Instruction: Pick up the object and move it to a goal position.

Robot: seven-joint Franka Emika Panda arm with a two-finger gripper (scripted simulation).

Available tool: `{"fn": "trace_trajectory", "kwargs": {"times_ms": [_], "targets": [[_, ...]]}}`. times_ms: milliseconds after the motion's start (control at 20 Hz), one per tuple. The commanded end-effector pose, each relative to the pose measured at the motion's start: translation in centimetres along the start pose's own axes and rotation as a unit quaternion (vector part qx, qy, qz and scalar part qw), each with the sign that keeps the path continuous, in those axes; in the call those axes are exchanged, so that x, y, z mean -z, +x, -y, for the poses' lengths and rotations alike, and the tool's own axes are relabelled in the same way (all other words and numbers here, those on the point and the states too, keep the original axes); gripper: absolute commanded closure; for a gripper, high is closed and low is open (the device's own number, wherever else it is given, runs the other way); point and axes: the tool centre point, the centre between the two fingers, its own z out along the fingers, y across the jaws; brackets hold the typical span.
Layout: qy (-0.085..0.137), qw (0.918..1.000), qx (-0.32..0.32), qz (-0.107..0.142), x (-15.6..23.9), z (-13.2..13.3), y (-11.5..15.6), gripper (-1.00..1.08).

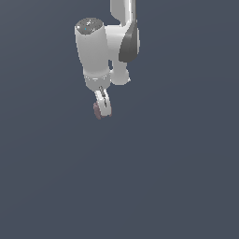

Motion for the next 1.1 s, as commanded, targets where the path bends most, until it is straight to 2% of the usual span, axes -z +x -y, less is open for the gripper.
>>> {"fn": "trace_trajectory", "kwargs": {"times_ms": [0, 750, 1050], "targets": [[0.000, 1.0000, 0.000, -0.001, 2.9, -0.7, 0.0, 1.08], [0.000, 1.0000, 0.000, -0.001, 18.7, -3.7, 0.1, 1.08], [0.000, 1.0000, 0.001, -0.001, 23.7, -4.5, 0.1, 1.08]]}}
